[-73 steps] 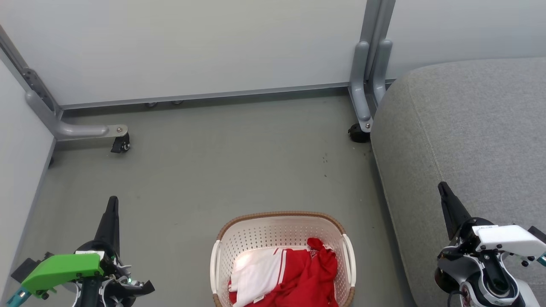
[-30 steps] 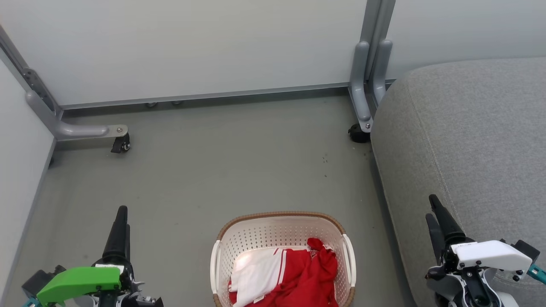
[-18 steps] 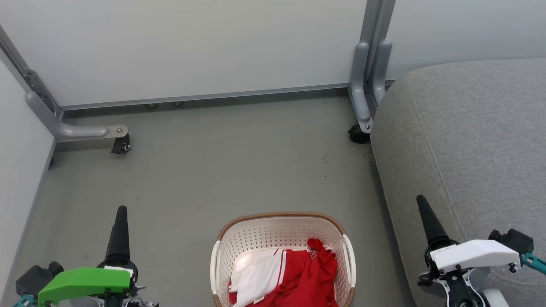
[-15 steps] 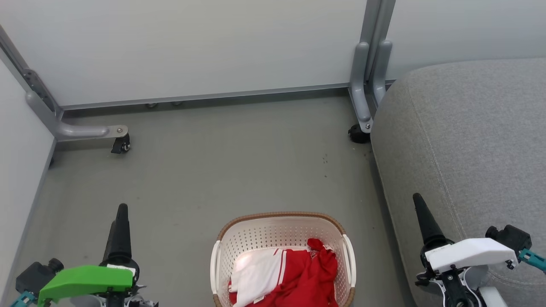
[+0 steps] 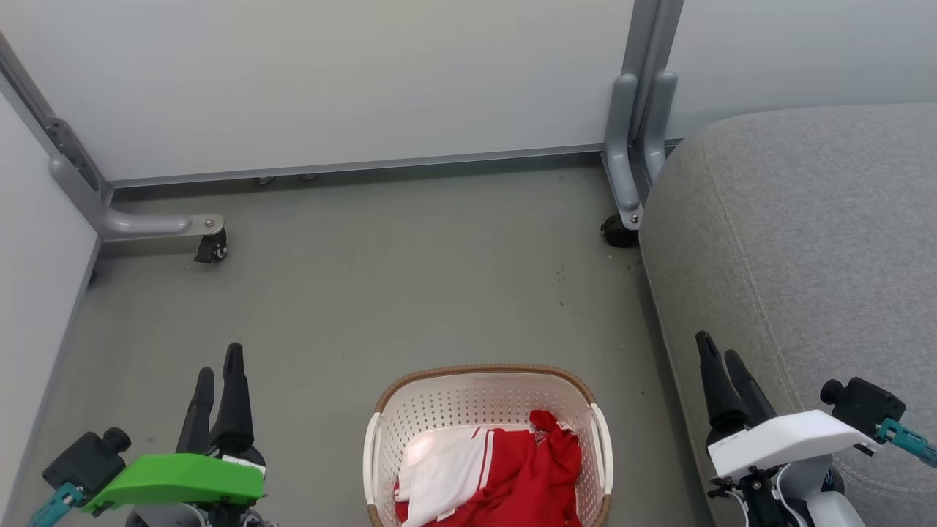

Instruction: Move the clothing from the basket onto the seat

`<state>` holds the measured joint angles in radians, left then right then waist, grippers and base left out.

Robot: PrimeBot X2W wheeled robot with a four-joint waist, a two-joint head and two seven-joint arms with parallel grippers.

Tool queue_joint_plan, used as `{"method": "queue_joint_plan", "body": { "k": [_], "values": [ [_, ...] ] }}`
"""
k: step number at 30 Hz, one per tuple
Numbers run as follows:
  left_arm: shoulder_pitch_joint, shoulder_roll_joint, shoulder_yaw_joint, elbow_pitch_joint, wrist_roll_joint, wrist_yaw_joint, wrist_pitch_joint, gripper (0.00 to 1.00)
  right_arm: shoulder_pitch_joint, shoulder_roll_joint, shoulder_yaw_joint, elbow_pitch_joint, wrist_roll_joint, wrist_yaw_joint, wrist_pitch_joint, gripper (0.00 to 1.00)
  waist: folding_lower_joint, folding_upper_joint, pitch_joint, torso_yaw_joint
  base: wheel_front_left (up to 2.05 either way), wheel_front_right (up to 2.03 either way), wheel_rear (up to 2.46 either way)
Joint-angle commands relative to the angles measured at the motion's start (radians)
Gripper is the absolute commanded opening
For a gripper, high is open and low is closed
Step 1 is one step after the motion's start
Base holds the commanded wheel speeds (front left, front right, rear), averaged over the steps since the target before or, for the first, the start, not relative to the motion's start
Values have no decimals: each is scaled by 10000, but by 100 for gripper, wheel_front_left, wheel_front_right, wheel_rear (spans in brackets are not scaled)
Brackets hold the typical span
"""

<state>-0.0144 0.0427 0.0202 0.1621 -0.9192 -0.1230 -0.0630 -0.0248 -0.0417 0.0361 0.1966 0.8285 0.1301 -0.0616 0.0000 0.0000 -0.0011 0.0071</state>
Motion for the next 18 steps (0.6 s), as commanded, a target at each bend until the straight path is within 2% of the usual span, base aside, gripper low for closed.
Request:
{"method": "queue_joint_plan", "body": {
  "k": [1,18],
  "values": [
    [-33,54,-87,-208,390,31,-104,100,-45,-47,51,-204,-417,5,-116,100,0,0,0,9,0,0,0],
    [195,69,-390,-586,2396,273,-625,100,152,-64,394,-474,-2782,5,-638,100,0,0,-29,102,0,0,0]
  ]
}}
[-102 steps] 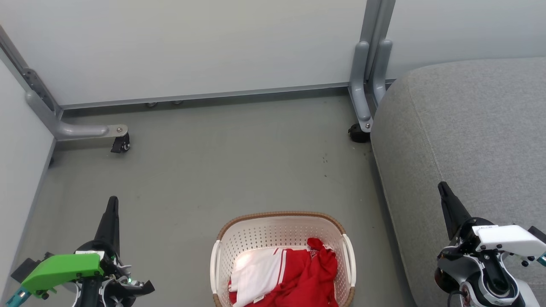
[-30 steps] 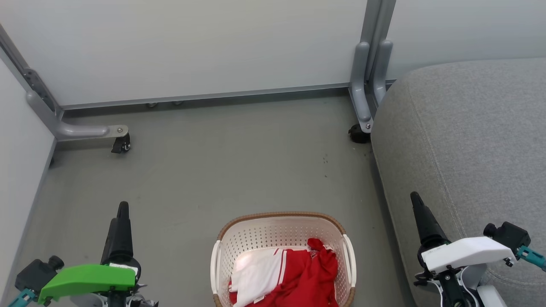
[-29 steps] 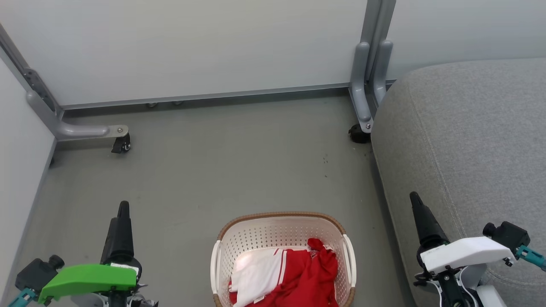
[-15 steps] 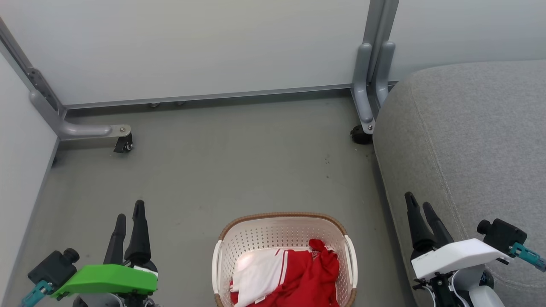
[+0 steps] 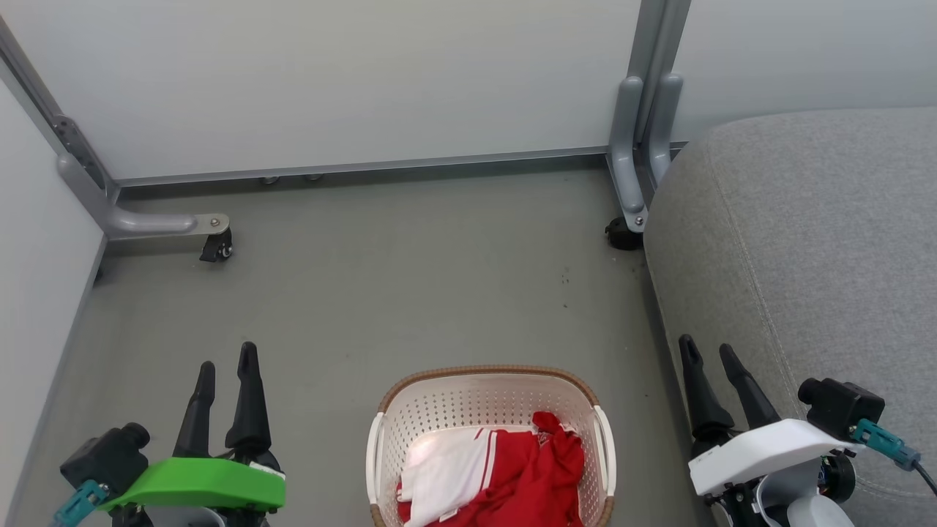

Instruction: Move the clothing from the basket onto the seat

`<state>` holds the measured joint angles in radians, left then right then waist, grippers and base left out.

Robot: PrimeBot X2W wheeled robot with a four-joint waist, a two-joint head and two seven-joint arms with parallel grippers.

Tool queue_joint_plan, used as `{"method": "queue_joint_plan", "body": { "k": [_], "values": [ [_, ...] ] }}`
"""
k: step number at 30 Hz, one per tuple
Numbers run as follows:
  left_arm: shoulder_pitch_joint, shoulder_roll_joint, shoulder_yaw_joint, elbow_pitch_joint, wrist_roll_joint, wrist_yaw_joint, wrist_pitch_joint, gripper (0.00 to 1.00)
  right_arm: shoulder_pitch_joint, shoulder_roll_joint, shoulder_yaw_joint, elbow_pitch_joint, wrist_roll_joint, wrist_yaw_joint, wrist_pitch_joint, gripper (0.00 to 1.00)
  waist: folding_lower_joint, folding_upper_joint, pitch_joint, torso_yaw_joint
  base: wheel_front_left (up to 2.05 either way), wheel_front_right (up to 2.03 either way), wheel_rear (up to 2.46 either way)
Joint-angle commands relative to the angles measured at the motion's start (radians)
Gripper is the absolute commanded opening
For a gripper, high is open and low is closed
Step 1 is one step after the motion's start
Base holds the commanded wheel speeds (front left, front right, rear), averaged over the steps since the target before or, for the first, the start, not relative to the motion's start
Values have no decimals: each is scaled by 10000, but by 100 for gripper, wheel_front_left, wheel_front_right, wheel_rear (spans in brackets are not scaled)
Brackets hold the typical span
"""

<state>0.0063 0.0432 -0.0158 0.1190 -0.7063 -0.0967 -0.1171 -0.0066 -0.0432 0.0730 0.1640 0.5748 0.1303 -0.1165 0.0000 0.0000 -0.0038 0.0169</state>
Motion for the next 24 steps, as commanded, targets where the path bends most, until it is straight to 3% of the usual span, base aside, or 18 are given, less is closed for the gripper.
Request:
{"method": "queue_joint_plan", "body": {
  "k": [1,24],
  "values": [
    [4,64,-47,-153,375,5,-106,100,-24,-49,41,-157,-349,4,-119,100,0,0,-3,6,0,0,0],
    [249,81,-525,-390,2869,-63,-694,100,171,-68,281,-296,-3008,4,-699,100,0,0,-43,120,0,0,0]
  ]
}}
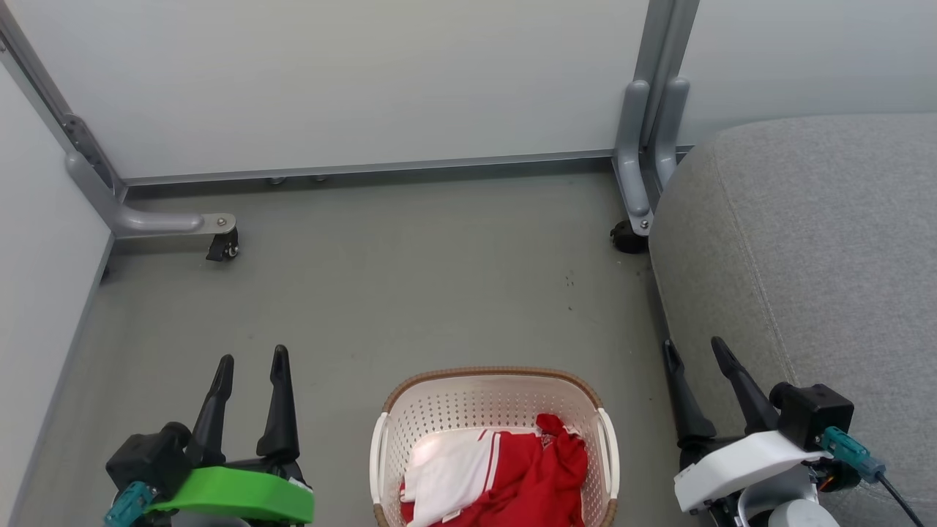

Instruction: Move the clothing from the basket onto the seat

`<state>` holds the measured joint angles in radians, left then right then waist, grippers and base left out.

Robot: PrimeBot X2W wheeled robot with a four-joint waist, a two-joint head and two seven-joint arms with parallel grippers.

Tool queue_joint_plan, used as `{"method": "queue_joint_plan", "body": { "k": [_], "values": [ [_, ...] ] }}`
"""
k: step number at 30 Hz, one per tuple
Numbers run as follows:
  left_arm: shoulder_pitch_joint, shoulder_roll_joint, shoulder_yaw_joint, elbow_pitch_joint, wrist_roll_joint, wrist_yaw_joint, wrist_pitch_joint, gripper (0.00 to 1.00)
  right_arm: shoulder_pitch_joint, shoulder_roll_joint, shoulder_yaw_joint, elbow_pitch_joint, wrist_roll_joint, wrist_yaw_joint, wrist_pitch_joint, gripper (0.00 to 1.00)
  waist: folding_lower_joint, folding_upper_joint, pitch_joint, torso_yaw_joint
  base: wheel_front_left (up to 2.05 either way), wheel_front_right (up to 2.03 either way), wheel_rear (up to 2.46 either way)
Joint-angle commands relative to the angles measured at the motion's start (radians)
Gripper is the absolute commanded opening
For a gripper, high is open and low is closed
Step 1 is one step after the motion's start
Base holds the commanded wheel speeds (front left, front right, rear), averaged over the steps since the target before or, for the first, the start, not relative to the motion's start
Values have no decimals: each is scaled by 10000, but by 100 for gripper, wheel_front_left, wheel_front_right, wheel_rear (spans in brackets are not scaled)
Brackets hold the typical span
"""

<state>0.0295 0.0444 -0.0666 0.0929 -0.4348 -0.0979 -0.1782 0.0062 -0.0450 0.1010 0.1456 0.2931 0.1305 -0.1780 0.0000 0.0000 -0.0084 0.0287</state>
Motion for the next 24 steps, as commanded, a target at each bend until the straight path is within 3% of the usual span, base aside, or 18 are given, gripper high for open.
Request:
{"method": "queue_joint_plan", "body": {
  "k": [1,24],
  "values": [
    [23,71,-22,-144,258,-63,-102,100,40,-52,-1,-125,-273,2,-115,100,0,0,8,5,0,0,0],
    [285,83,-340,-259,2165,-130,-580,100,140,-65,267,-348,-2101,3,-585,100,0,0,-35,-5,0,0,0]
  ]
}}
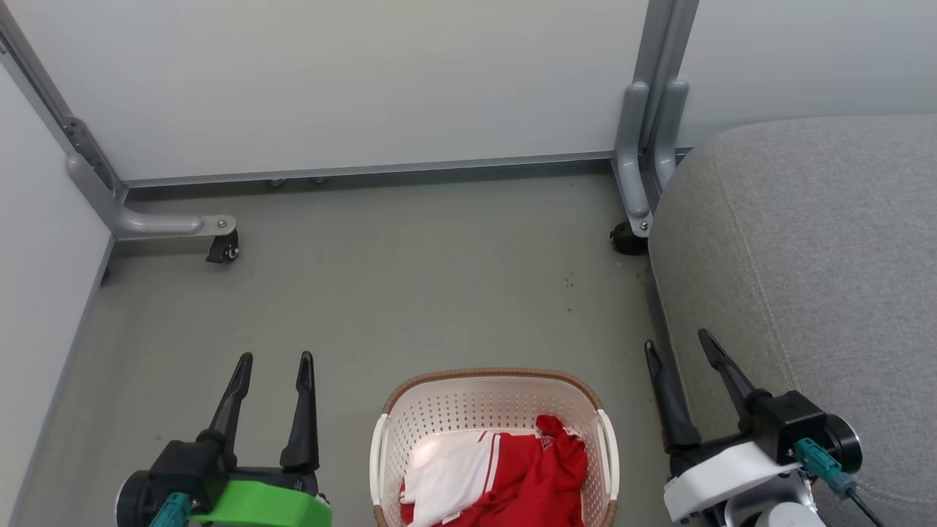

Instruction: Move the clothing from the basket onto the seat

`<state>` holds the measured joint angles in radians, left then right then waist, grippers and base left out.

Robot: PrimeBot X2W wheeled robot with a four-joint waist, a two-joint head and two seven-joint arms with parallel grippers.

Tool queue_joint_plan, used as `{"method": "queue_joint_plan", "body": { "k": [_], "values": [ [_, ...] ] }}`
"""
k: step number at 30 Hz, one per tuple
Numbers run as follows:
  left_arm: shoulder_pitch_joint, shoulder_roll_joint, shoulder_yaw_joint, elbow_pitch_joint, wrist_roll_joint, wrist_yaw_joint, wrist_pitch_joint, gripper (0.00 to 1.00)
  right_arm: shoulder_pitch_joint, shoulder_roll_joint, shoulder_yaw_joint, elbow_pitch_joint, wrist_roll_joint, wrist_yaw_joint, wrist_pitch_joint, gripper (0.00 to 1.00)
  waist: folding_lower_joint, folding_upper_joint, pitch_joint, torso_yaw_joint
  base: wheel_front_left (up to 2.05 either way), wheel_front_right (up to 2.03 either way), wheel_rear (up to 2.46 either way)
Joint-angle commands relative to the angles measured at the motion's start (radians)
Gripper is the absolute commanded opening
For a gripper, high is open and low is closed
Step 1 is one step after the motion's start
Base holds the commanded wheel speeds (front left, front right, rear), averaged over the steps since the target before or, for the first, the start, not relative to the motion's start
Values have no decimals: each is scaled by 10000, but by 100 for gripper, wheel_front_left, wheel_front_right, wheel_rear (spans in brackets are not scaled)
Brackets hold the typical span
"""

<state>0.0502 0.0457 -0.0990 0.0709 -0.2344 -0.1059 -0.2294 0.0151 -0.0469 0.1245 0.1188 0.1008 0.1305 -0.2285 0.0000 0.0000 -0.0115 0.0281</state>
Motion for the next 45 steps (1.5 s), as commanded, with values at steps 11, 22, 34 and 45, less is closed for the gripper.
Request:
{"method": "queue_joint_plan", "body": {
  "k": [11,22,34,45],
  "values": [
    [216,74,-159,-96,977,-68,-277,100,204,-52,171,-152,-901,4,-284,100,0,0,-80,20,0,0,0],
    [285,77,-154,-54,1339,-75,-353,100,229,-54,250,-136,-1192,2,-376,100,0,0,-111,8,0,0,0],
    [307,77,-224,12,1308,-66,-353,100,228,-54,265,-63,-1130,2,-376,100,0,0,-136,-3,0,0,0],
    [372,75,-264,61,1268,-8,-353,100,171,-53,335,-60,-1090,2,-376,100,0,0,25,-111,0,0,0]
  ]
}}
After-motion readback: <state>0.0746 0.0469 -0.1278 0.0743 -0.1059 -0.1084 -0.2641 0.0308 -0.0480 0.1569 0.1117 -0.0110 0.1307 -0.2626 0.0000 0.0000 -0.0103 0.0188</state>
